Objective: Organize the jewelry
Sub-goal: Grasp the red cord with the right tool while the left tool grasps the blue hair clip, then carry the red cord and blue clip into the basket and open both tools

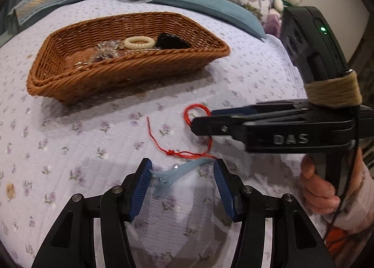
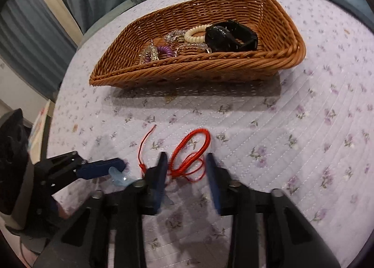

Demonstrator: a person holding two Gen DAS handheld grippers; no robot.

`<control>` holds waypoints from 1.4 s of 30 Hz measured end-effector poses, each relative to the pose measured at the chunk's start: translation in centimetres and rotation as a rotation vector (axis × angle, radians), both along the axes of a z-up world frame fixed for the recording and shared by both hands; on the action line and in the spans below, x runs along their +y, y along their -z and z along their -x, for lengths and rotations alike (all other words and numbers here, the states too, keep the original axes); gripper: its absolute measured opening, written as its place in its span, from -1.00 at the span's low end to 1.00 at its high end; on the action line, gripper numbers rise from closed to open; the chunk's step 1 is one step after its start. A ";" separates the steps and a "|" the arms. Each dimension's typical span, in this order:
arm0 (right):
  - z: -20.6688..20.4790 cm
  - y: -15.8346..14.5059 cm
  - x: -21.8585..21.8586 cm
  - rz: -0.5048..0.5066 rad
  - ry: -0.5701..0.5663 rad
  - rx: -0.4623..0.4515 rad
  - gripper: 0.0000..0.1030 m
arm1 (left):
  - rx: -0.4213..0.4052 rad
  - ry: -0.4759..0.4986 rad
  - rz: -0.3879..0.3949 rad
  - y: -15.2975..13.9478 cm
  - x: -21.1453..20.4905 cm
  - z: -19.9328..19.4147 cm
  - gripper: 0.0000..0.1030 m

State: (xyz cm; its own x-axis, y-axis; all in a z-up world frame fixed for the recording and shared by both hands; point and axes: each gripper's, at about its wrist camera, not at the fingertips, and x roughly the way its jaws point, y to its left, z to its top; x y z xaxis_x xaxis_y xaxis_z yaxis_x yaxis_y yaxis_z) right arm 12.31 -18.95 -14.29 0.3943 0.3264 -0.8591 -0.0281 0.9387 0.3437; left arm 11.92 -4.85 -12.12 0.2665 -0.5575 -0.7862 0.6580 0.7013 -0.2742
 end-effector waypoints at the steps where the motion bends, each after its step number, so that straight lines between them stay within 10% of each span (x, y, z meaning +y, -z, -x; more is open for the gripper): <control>1: 0.0 0.1 0.0 0.016 0.001 0.003 -0.73 | 0.001 0.016 -0.002 0.0 -0.1 0.2 0.09; 11: -0.2 0.0 -4.2 0.018 0.125 0.028 -0.80 | -0.048 0.249 -0.038 -0.8 -1.9 4.4 0.09; 17: -0.4 0.4 -4.6 0.003 0.120 0.045 -0.80 | -0.044 0.174 -0.061 -0.3 -2.2 3.5 0.06; 25: -0.6 0.7 -3.6 0.054 0.095 0.034 -0.78 | -0.087 0.138 -0.104 0.0 -3.1 3.4 -0.78; 42: 1.1 -4.2 -2.1 0.022 0.040 -0.158 -0.82 | -0.138 -0.008 0.002 -3.3 -0.1 2.2 -0.78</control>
